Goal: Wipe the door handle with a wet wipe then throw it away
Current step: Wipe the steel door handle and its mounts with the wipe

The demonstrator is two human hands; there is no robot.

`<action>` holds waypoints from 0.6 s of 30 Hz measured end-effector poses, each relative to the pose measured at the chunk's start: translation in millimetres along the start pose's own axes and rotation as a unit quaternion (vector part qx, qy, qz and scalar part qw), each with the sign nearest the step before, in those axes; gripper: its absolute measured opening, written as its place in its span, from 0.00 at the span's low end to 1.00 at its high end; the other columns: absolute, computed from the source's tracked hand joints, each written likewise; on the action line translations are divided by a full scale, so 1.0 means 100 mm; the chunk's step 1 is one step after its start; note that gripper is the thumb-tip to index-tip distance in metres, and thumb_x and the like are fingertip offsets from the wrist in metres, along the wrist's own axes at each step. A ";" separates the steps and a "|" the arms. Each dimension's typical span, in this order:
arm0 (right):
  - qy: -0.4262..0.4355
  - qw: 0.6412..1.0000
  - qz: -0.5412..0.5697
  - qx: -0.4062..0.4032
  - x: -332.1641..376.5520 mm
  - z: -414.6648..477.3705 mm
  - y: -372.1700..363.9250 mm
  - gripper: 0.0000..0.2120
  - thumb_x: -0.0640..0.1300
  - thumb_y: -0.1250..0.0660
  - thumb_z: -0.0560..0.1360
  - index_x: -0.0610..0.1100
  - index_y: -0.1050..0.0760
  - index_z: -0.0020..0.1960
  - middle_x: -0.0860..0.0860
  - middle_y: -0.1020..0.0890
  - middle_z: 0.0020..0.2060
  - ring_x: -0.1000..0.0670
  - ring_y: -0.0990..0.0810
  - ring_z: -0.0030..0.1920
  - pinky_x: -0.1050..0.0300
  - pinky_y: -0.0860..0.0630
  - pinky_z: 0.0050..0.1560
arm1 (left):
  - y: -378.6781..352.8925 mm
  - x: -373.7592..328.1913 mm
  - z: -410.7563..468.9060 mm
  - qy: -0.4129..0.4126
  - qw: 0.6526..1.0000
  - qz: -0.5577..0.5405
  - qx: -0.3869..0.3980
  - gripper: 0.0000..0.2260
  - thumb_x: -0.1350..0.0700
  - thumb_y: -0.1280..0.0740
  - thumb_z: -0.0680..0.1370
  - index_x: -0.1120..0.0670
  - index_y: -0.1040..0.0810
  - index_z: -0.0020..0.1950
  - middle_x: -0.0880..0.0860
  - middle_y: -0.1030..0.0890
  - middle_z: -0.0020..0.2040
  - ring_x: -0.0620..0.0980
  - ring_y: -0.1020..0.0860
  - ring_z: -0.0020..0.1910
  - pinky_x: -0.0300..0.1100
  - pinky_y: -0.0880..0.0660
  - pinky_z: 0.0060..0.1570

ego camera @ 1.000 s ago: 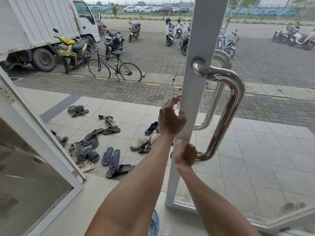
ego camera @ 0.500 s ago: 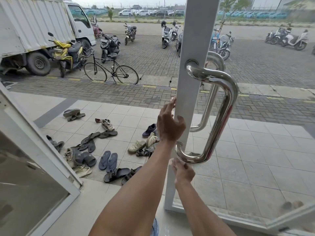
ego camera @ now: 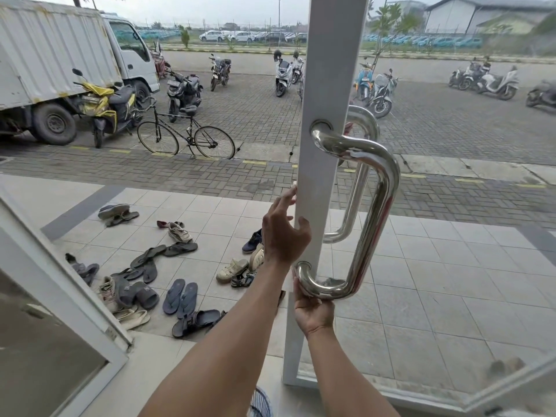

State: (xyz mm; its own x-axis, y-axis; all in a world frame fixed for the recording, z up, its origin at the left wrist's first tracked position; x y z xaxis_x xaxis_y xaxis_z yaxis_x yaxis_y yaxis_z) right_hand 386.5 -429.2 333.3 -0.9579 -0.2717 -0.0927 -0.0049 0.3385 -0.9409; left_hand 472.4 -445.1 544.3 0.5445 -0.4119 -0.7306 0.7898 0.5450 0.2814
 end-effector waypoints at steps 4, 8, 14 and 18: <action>0.030 0.999 -0.031 0.002 0.01 -0.06 -0.03 0.48 0.33 0.18 0.51 0.32 0.32 0.68 0.33 0.19 0.53 0.33 0.17 0.49 0.41 0.17 0.44 | 0.00 0.01 0.00 -0.001 1.000 -0.003 -0.003 0.28 0.63 0.35 0.67 0.55 0.26 0.68 0.50 0.19 0.60 0.44 0.20 0.54 0.39 0.18 0.42; 0.041 0.998 -0.038 -0.041 0.03 -0.10 0.00 0.32 0.40 0.33 0.68 0.33 0.33 0.71 0.33 0.19 0.54 0.34 0.17 0.50 0.41 0.19 0.50 | -0.01 0.01 -0.05 0.012 1.000 -0.011 0.012 0.29 0.63 0.36 0.67 0.54 0.27 0.69 0.51 0.19 0.61 0.45 0.21 0.56 0.40 0.19 0.44; 0.046 0.995 -0.064 -0.066 0.06 -0.06 0.03 0.29 0.41 0.44 0.74 0.43 0.35 0.75 0.38 0.28 0.69 0.37 0.25 0.64 0.42 0.19 0.50 | 0.10 0.05 -0.12 0.011 0.999 0.004 0.052 0.26 0.63 0.35 0.68 0.55 0.24 0.66 0.50 0.18 0.60 0.44 0.20 0.53 0.33 0.20 0.43; 0.045 0.991 -0.096 -0.087 0.08 -0.08 0.01 0.23 0.44 0.48 0.79 0.44 0.31 0.72 0.39 0.26 0.68 0.37 0.26 0.66 0.43 0.22 0.57 | 0.12 0.04 -0.16 0.015 0.998 0.011 0.064 0.24 0.64 0.34 0.68 0.55 0.22 0.64 0.49 0.19 0.60 0.43 0.20 0.53 0.34 0.20 0.44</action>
State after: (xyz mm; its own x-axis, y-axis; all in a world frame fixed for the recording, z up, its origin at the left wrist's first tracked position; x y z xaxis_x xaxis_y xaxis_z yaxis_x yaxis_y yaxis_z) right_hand 376.1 -423.7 334.1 -0.9559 -0.2682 0.1194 -0.2319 0.4403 -0.8674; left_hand 479.4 -428.4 534.9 0.5547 -0.3788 -0.7409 0.8085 0.4556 0.3724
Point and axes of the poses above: each hand's wrist, its own z-axis towards the middle knuckle, its own y-axis out of the back of the hand, x = y × z, the point moved 6 cm from there along z, towards the middle knuckle
